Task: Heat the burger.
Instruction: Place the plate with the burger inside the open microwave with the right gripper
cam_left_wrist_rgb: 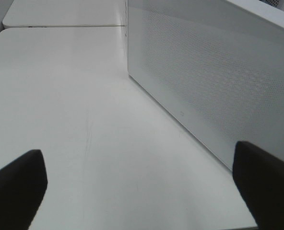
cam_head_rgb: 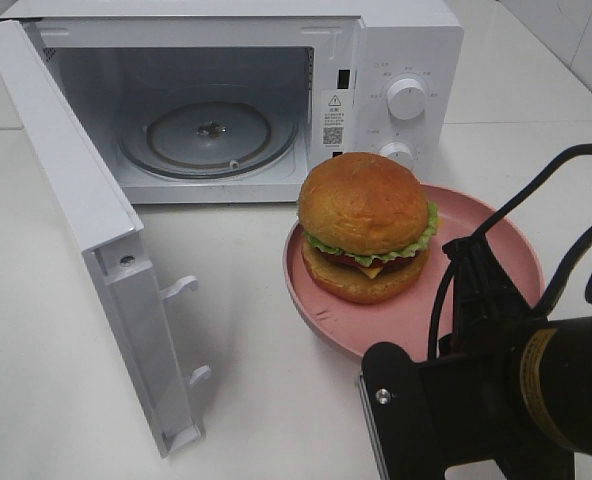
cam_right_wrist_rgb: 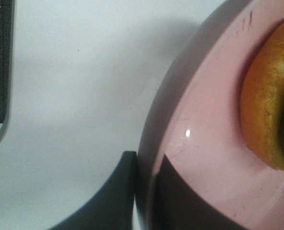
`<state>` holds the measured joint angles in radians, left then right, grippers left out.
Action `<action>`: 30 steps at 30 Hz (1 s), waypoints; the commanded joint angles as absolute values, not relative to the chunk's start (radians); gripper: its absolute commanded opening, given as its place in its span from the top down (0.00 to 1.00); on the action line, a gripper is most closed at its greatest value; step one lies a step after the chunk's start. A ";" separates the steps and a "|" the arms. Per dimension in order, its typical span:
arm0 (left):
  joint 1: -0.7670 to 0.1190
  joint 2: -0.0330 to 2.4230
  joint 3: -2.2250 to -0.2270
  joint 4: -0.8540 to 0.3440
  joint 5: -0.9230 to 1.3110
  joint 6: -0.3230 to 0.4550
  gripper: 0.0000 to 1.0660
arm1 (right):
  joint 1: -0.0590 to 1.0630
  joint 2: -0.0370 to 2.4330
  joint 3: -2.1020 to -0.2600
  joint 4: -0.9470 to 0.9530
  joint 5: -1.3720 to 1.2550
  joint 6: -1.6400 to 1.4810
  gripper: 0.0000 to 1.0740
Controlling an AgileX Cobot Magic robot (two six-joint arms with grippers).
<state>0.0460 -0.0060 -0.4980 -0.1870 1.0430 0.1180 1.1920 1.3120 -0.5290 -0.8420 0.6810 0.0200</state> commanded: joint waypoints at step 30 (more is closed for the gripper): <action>0.041 -0.027 -0.497 -0.189 1.037 0.114 0.03 | 0.810 1.304 -0.643 -0.729 0.396 -0.649 1.00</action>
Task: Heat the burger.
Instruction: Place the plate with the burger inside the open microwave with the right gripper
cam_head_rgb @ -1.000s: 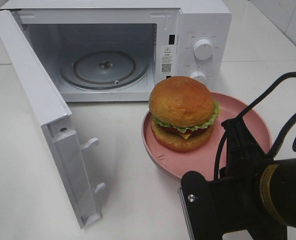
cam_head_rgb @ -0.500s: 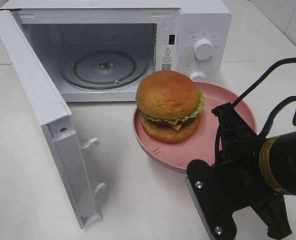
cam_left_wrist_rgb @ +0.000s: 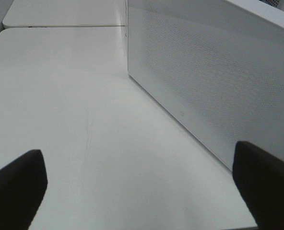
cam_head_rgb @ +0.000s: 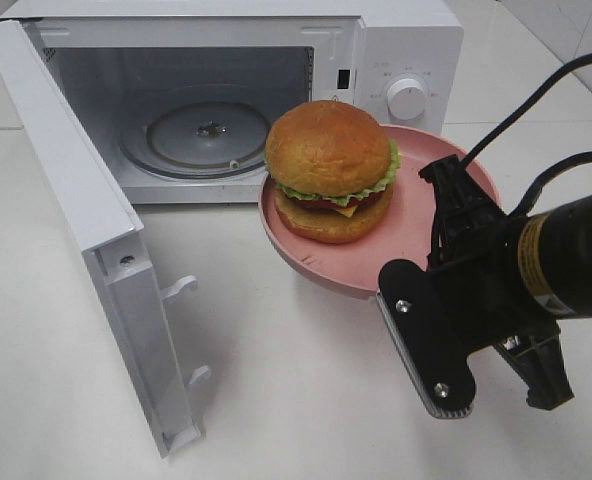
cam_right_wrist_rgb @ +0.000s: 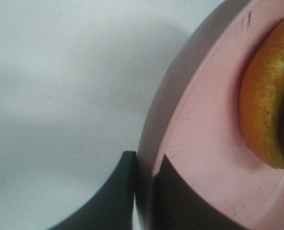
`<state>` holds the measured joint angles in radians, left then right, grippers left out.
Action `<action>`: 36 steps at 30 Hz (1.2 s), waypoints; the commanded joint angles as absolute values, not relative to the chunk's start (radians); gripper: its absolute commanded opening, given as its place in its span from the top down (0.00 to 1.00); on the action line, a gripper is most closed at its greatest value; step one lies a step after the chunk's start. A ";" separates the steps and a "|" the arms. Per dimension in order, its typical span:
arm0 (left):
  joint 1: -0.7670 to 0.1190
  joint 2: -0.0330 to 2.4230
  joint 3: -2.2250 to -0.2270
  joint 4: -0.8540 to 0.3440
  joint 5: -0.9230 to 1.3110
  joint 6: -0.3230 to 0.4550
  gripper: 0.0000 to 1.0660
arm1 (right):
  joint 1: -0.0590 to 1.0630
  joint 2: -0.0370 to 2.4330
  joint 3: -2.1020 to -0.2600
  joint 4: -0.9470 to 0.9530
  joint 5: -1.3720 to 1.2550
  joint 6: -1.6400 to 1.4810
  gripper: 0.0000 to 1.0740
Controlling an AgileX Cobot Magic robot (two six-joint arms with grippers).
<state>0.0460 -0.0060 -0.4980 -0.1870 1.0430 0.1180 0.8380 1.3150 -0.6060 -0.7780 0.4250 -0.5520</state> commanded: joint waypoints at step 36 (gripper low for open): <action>0.041 -0.027 -0.497 -0.189 1.037 0.114 0.03 | 0.634 1.379 -0.806 -0.087 0.409 -1.443 1.00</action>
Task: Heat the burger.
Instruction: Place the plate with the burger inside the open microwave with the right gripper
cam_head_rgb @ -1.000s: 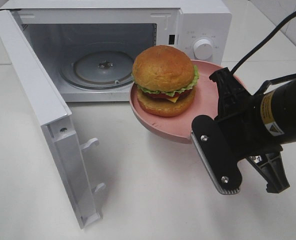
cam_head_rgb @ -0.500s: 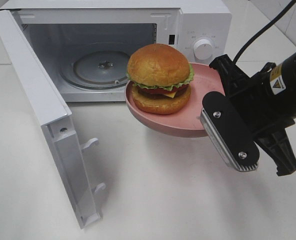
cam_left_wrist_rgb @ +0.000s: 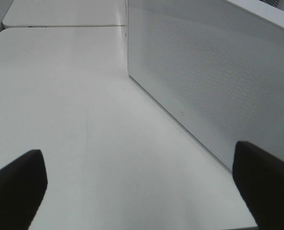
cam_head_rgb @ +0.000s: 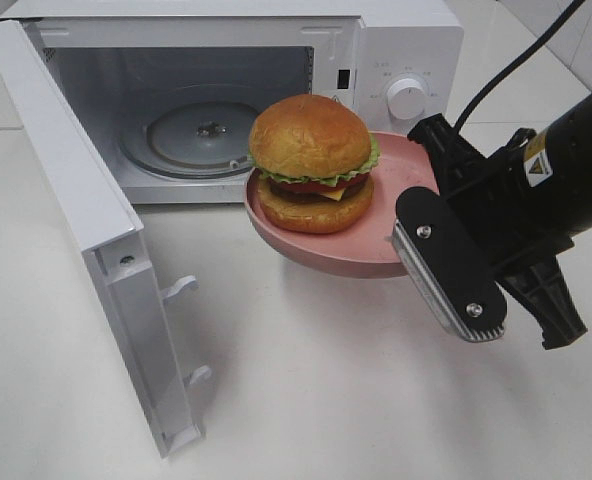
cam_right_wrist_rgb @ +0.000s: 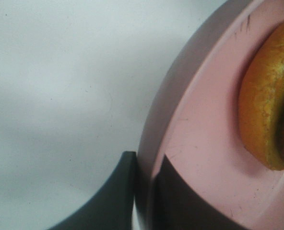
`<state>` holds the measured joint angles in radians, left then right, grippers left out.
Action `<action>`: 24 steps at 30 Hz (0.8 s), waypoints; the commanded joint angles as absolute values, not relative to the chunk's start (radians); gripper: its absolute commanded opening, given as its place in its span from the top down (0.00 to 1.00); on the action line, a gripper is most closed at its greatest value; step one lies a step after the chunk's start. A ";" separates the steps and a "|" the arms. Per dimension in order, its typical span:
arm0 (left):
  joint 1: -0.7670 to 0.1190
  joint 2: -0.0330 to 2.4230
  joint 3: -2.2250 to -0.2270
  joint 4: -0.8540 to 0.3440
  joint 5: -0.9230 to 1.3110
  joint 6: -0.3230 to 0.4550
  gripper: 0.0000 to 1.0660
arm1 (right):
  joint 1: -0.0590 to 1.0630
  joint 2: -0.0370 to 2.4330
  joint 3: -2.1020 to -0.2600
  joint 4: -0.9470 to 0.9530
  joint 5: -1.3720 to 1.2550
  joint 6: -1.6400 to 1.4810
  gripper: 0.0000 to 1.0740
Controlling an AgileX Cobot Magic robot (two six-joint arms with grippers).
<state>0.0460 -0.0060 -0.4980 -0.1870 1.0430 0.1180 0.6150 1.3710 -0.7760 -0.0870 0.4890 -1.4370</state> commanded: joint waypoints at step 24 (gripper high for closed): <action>0.041 -0.027 -0.497 -0.189 1.037 0.114 0.03 | 0.690 1.629 -1.041 -0.092 0.395 -1.427 0.99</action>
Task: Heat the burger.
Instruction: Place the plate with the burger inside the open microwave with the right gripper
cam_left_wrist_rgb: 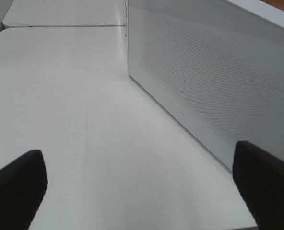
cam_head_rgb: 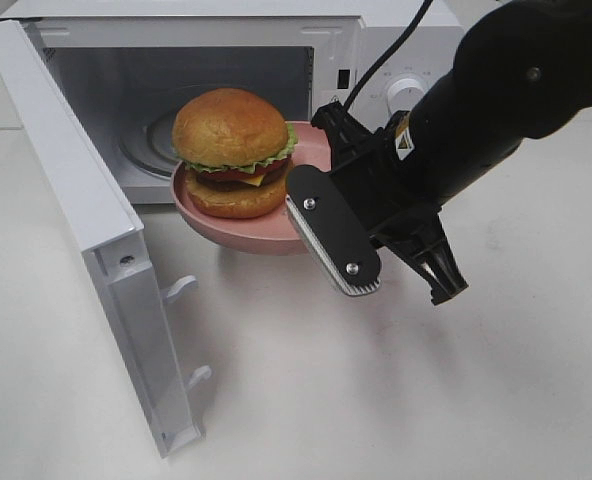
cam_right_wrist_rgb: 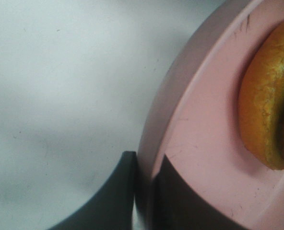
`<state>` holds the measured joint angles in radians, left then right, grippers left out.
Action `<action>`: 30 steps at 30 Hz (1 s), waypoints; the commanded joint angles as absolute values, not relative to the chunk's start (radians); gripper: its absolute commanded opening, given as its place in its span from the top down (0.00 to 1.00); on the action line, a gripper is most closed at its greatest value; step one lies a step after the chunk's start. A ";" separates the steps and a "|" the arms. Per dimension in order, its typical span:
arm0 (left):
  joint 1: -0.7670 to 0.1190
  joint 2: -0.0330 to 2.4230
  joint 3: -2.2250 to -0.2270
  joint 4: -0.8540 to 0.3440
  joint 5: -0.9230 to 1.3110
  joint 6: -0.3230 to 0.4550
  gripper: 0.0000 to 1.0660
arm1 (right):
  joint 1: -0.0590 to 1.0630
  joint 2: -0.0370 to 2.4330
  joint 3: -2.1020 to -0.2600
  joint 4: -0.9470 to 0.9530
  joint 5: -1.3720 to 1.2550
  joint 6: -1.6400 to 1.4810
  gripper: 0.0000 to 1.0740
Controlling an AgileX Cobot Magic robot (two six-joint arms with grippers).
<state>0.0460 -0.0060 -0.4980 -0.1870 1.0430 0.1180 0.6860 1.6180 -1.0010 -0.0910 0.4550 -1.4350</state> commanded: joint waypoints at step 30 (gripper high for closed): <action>0.041 -0.027 -0.497 -0.189 1.037 0.114 0.03 | 0.690 1.937 -1.384 -0.158 0.409 -1.249 0.98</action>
<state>0.0460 -0.0060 -0.4980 -0.1870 1.0430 0.1180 0.6960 1.9280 -1.3390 -0.1330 0.4570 -1.2940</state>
